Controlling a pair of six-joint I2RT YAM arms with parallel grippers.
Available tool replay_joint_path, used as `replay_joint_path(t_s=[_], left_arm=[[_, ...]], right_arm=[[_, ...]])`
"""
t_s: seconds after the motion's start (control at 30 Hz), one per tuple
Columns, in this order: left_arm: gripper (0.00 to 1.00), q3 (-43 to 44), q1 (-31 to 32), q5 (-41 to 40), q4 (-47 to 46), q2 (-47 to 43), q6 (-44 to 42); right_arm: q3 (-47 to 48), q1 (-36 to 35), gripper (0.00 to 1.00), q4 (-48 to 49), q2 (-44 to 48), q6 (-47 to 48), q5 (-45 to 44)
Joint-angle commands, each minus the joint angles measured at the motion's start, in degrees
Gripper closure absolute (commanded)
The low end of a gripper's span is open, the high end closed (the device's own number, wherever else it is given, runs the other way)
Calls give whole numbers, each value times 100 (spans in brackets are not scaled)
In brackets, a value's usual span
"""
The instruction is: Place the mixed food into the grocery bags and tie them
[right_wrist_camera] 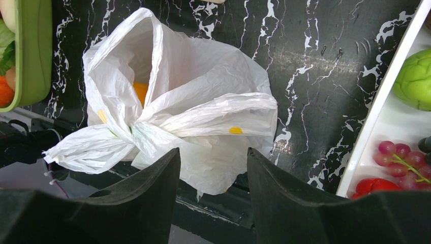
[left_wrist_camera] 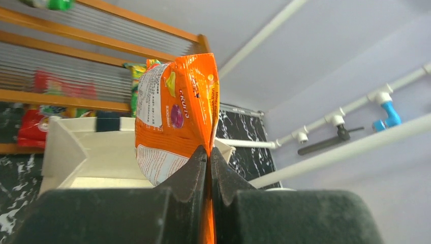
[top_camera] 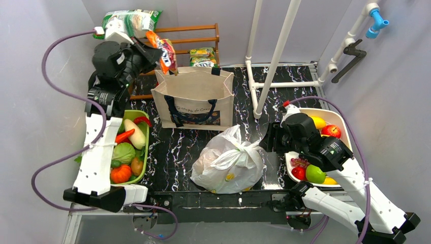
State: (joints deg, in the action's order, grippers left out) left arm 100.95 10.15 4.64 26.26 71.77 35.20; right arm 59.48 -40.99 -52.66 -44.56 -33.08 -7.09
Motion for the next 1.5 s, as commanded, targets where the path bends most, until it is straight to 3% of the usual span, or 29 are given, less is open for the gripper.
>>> replay_joint_path(t_s=[0.0,0.23,0.53,1.13,1.2,1.23,1.4,1.47], left_arm=[[100,521,522,108,-183,313,-421],[100,1083,975,33,-161,1043,-789],[100,1045,1095,-162,-142,1450,-743],[98,-169,1120,-1062,-93,773,-845],[89,-234,1125,-1113,-87,696,-869],[78,-263,1125,-1145,-87,669,-874],[6,-321,1122,-1530,27,477,-871],[2,-288,1123,-1709,131,410,-896]], right_arm=[[200,4,42,-69,113,-53,-41],[125,4,42,-146,223,-92,-53],[64,3,42,-238,382,-86,-135],[-164,4,41,-371,717,-189,-163],[-166,5,41,-391,758,-206,-162],[-170,4,41,-406,785,-220,-173],[-158,4,41,-426,833,-255,-115],[-156,4,41,-437,845,-276,-93]])
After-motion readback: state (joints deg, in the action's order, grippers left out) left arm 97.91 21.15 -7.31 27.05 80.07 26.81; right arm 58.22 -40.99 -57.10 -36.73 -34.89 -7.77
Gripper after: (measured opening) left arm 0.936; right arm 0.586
